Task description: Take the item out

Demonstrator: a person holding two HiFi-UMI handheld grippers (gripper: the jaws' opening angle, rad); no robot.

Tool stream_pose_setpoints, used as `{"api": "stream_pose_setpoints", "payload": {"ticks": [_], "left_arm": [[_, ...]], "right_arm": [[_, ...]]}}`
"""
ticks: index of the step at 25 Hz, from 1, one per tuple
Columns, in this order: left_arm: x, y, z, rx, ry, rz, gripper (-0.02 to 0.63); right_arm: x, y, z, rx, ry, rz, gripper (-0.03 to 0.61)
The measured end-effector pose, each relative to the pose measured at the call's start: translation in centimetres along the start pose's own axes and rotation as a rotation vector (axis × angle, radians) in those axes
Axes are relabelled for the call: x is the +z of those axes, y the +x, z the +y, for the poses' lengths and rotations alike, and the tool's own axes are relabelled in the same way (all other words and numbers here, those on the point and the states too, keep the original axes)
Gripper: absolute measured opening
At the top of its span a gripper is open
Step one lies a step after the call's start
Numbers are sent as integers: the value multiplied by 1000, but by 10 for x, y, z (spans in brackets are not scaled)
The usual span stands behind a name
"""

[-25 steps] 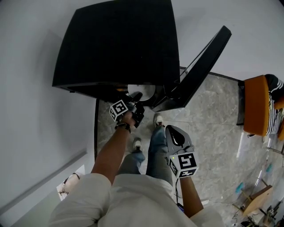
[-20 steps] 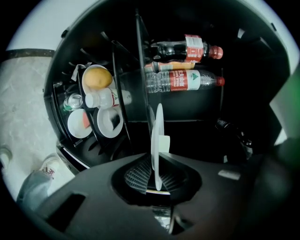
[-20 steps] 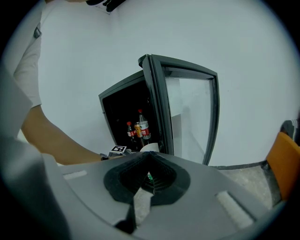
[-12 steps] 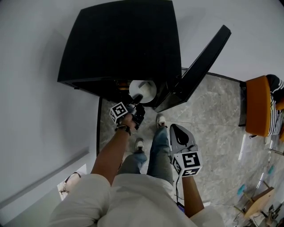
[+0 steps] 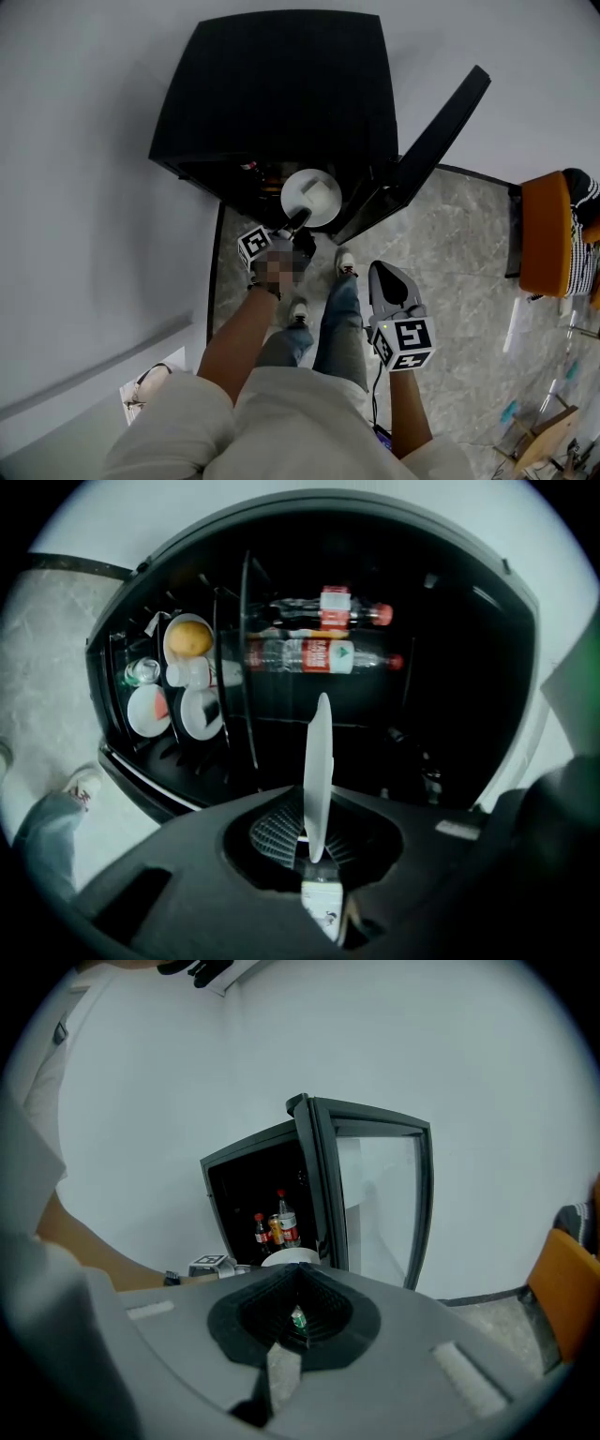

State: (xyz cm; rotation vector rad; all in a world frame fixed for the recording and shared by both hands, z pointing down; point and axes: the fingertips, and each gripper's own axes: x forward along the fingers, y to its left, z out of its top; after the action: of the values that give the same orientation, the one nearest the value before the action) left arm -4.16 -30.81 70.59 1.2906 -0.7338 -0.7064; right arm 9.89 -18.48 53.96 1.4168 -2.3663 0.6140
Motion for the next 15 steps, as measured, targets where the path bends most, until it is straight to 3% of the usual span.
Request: {"api": "stream_pose_setpoints", "payload": {"ticks": [6,15], "left_arm": [[-28,-18,-46,-14,-19,33,25],[-42,-49,-125,-114,-12,-17,25]], "right_arm": [[16,-8,5,-29,-14,-50,6],[39,-22,16,-54,-6,-94,6]]}}
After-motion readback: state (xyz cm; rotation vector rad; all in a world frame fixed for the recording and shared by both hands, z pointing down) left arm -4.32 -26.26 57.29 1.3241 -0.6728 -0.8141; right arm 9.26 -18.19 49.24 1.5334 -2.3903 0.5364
